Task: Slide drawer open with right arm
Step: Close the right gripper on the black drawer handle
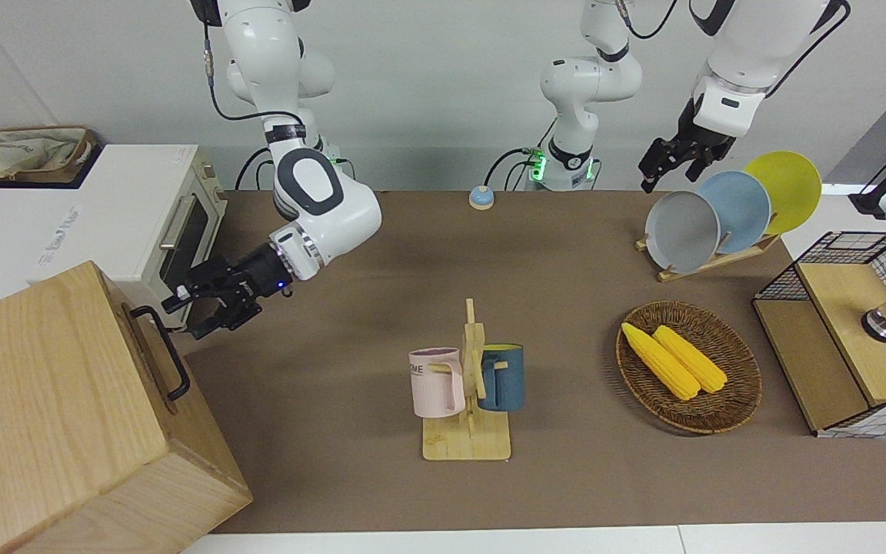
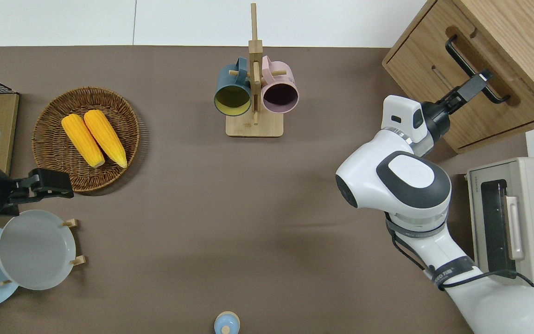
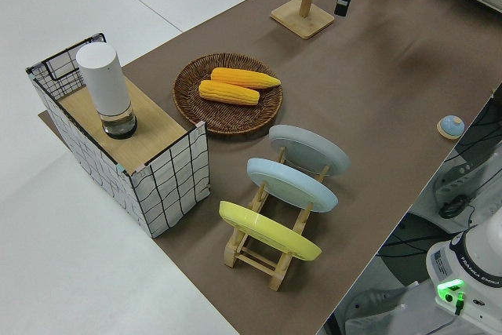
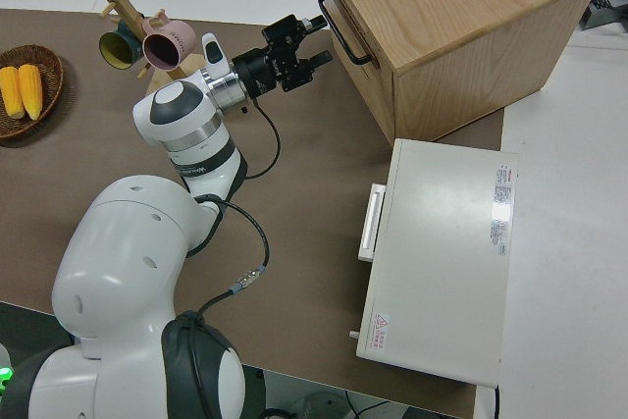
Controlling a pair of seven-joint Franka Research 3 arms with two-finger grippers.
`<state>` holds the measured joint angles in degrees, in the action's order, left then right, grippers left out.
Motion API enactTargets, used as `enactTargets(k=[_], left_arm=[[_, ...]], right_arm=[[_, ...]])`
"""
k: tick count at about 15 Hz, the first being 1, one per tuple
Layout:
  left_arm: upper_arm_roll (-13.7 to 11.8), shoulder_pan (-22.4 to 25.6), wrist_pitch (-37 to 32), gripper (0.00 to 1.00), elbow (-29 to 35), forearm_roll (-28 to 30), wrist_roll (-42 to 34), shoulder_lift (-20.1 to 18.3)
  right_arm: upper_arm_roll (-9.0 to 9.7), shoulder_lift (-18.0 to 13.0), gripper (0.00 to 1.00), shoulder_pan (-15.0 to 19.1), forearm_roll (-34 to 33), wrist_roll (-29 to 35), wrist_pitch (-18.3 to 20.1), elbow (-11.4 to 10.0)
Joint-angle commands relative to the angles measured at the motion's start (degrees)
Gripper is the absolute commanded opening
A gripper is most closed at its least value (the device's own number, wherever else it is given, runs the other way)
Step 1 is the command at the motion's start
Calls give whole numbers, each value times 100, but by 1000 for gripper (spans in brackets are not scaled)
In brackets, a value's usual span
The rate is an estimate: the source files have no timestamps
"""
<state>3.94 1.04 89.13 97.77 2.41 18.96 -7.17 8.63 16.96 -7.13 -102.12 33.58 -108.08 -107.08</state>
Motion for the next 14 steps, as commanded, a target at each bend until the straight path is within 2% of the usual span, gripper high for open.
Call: enactTargets(k=[1,3,4,5,6,7,8,14], left_arm=[[-25,-7,-89,993,-21,5,-51,-48],[-25,-7,-89,993,-21,5,-51,-48],[-25,-7,-89,993,-21,5,-51,-48],[-25,-7,-97,993,-21,5,-51,-48],[-25,-7,-89,993,-21,5,-51,-48],[-25,-7,-97,993,-21,5,-51,-48],[-25,-7,-89,993,-21,5,-51,-48],[-25,-7,-97,993,-21,5,-51,-48]], right_arm=[[-221,202,883,54,-413,306,-336,240],[-257,202,795,62,-475,324,-345,249],[-248,211,669,62,-484,394,-345,249],[-248,211,431,62,-484,438,-345,249],[-248,203,253,62,-475,456,-345,249],[-248,202,102,54,-466,465,-336,249],[-222,202,13,45,-414,456,-328,241],[50,185,0,-52,-10,465,-3,232]])
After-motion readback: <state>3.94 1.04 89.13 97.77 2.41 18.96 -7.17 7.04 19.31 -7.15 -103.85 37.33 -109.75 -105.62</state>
